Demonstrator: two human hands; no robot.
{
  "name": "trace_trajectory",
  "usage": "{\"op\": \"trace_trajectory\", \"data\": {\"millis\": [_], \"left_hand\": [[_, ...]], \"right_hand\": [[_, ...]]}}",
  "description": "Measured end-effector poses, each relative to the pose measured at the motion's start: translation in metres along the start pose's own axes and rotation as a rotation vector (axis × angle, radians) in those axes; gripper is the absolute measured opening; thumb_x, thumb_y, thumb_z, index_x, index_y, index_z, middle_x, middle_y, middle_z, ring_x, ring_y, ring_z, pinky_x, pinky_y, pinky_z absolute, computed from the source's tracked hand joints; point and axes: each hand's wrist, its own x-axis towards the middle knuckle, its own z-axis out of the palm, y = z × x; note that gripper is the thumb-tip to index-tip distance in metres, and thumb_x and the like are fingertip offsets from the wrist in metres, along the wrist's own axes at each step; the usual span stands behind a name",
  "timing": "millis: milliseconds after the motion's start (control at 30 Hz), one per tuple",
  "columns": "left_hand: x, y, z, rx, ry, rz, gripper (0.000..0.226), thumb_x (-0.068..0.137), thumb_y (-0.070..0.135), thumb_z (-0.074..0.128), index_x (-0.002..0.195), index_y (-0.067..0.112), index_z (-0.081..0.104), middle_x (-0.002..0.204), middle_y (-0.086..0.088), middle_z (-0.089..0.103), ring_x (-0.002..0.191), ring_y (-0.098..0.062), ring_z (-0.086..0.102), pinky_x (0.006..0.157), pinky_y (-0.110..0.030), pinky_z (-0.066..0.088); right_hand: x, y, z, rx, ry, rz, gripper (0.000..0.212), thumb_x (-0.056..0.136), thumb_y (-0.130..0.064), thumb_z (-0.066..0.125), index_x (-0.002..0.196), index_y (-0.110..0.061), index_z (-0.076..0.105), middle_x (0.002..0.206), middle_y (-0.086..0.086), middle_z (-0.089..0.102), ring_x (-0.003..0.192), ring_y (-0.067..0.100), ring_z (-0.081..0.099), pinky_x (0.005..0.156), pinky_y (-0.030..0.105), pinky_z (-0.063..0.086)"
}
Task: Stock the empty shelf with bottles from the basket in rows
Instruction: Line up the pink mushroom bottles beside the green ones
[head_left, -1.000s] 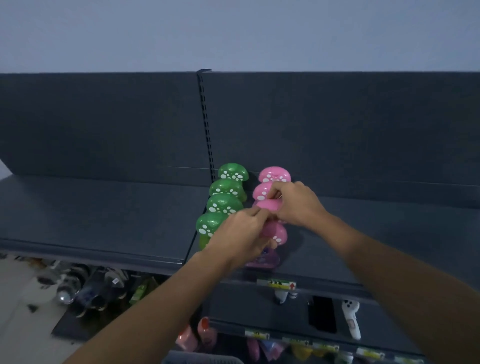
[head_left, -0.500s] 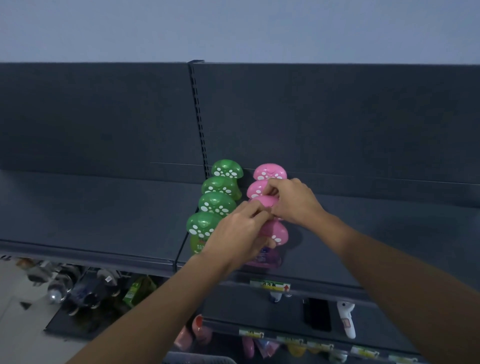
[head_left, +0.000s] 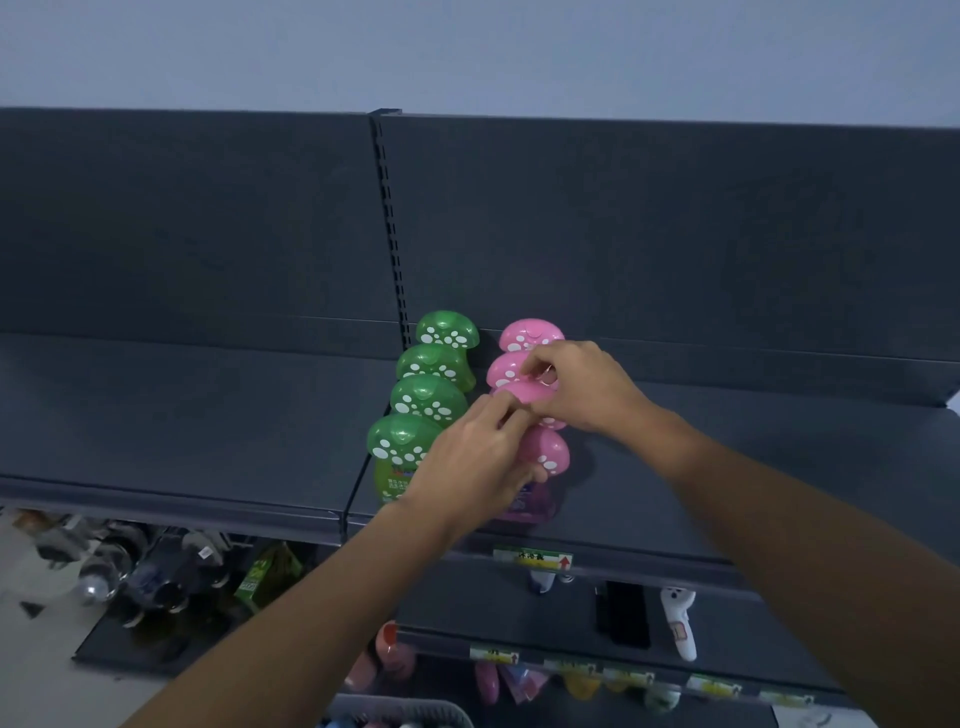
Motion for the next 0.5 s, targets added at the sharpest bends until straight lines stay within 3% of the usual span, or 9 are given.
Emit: {"op": "trace_trajectory", "data": {"millis": [233,500], "left_hand": [[-0.004,0.000,-0.007,-0.022,-0.015,-0.033,0.062,0.081,0.047,0.079,0.129,0.011,0.060,0.118,-0.002,0.056,0.106,-0.024,0.054,0.081,-0.036,0.050],[-0.027,-0.014,-0.040,-0.052,0.002,-0.031,0.048,0.088,0.048,0.072,0.114,0.008,0.064,0.109,-0.005,0.058,0.099,-0.026,0.057,0.079,-0.037,0.050]], "right_hand": [[-0.014,-0.010,-0.015,0.015,0.033,0.032,0.036,0.075,-0.038,0.081,0.108,-0.031,0.069,0.101,-0.014,0.070,0.088,0.009,0.065,0.080,0.033,0.056],[-0.052,-0.045,-0.017,-0.055,0.064,0.091,0.027,0.084,-0.027,0.074,0.110,-0.026,0.068,0.102,-0.010,0.070,0.091,0.012,0.066,0.080,0.035,0.057]]}}
